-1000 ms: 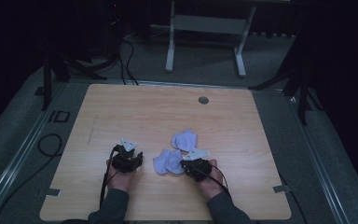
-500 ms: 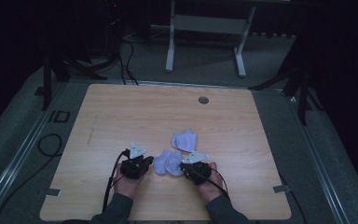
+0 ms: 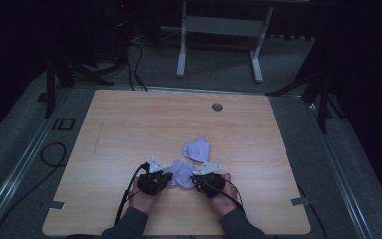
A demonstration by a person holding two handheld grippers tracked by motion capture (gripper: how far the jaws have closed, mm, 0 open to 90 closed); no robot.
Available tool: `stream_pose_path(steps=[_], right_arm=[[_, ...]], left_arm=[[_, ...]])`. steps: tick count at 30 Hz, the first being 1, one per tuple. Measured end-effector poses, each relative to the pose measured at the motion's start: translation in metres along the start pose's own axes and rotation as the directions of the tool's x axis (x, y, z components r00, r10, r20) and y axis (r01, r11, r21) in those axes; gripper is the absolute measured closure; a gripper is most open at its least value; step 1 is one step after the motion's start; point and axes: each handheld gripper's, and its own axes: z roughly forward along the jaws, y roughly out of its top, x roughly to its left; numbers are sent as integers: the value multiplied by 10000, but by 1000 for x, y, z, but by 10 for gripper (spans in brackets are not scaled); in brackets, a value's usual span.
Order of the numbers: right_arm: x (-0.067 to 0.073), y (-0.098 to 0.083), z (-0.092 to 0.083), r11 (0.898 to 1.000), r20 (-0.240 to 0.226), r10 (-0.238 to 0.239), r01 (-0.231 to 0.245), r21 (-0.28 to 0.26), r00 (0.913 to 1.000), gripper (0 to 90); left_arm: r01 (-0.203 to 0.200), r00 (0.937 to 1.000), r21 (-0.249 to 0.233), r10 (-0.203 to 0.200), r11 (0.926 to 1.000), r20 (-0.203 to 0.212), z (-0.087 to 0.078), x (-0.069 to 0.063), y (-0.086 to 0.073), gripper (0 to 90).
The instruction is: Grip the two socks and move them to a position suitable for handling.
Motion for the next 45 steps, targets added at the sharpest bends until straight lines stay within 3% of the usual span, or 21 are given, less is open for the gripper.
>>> stream_pose_path(steps=[4,11,19,34,45], right_arm=[[3,4,-3,9998,-252,-60,56,-186,9997,768],[22,15,-5,9955,-947,-799,746,-583,9923,669],[29,19,5,9949,-969,-924,878,-503,9910,578],[22,18,8,9978,-1025,-479,430,-499,9936,869],[1,11,-5,9977,-593,134,-173,-652,9982,880]], left_arm=[[-50,10000,24,50,10000,-24,0,0,0,894],[-30,10000,-32,30,10000,-16,0,0,0,894],[33,10000,-30,-33,10000,55,0,1,0,894],[71,9999,-46,-70,10000,131,1,2,0,894],[62,9999,-7,-62,10000,153,1,2,0,894]])
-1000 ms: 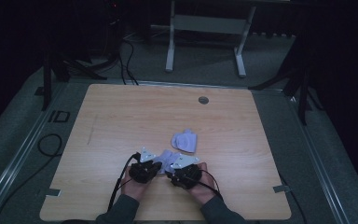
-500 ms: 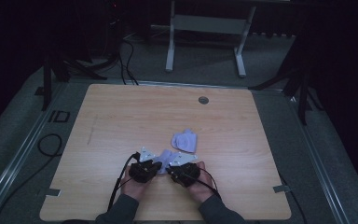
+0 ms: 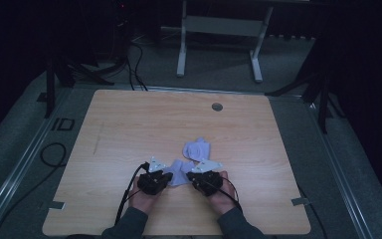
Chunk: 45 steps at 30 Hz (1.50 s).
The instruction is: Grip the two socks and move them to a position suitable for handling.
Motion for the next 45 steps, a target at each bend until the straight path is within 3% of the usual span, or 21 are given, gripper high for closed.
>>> stream_pose_path(steps=[6,14,31,39,45], right_arm=[[-20,-5,-12,9987,453,496,-488,-169,9977,880],[-40,-14,-27,9932,968,1156,-1135,-265,9886,881],[-49,-30,-32,9813,1296,1877,-1916,186,9736,881],[-54,-37,-34,9670,1388,2407,-2497,512,9606,880],[-58,-39,-38,9597,1424,2684,-2772,463,9527,853]], left_arm=[[13,10000,9,-13,10000,0,0,0,0,894],[10,10000,19,-10,10000,-2,0,0,0,894],[99,9999,96,-100,9999,51,-2,1,0,894],[157,9999,137,-158,9998,60,-4,2,-2,894],[174,9998,188,-176,9997,114,-5,2,-2,894]])
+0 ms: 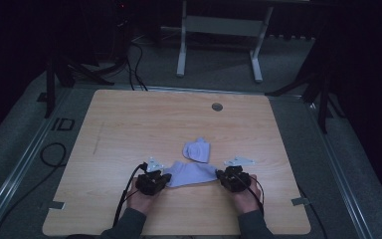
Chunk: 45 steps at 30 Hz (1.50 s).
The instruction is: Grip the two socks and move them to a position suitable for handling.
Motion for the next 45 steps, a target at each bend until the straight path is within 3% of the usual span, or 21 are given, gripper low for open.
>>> stream_pose_path(steps=[7,12,14,19,22,27,31,41,45], right_arm=[[-6,0,-2,9998,288,198,-198,23,9994,823],[-13,4,-8,9989,264,405,-398,-251,9988,795],[-12,8,-9,9987,53,291,-289,-429,9996,790],[0,25,-5,9961,-215,-534,518,-718,9983,790],[8,40,3,9943,-581,-787,741,-771,9952,786],[25,66,24,9868,-674,-1597,1574,-385,9849,757],[34,79,43,9834,-854,-1814,1815,-64,9797,745],[34,94,78,9863,-746,-1471,1520,648,9863,664],[33,99,87,9851,-715,-1354,1420,973,9882,687]], left_arm=[[10,10000,15,-10,10000,58,0,1,0,894],[10,9999,30,-10,10000,103,0,1,0,893],[3,9999,48,-4,10000,120,0,1,0,894],[-7,9999,40,6,10000,124,0,1,0,893],[20,9999,8,-20,10000,127,0,1,0,893],[1,9999,-7,-1,10000,154,0,2,0,893],[-32,9999,20,32,10000,150,0,2,0,892],[-55,9999,-35,56,10000,157,1,0,0,891],[-63,9998,-12,63,10000,191,1,1,1,890]])
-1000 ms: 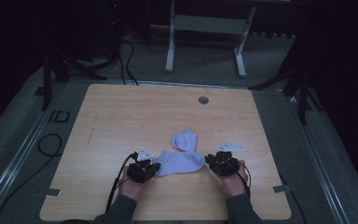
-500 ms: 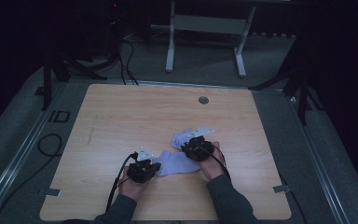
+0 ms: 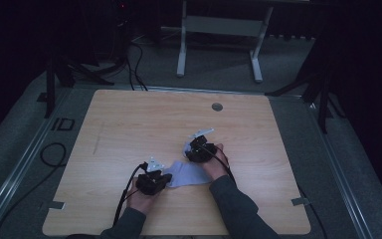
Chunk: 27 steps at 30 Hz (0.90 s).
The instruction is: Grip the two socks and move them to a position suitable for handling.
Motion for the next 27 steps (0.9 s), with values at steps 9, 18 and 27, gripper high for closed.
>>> stream_pose_path(steps=[9,18,27], right_arm=[[3,5,10,9991,-10,-220,220,365,9998,830],[6,10,12,9998,-597,3,10,211,9982,878],[6,14,3,9995,-835,-187,165,-269,9963,879]], left_arm=[[-42,10000,27,42,10000,1,0,0,0,890],[35,9999,1,-35,10000,96,0,1,0,880],[-27,10000,-11,27,10000,55,0,0,0,871]])
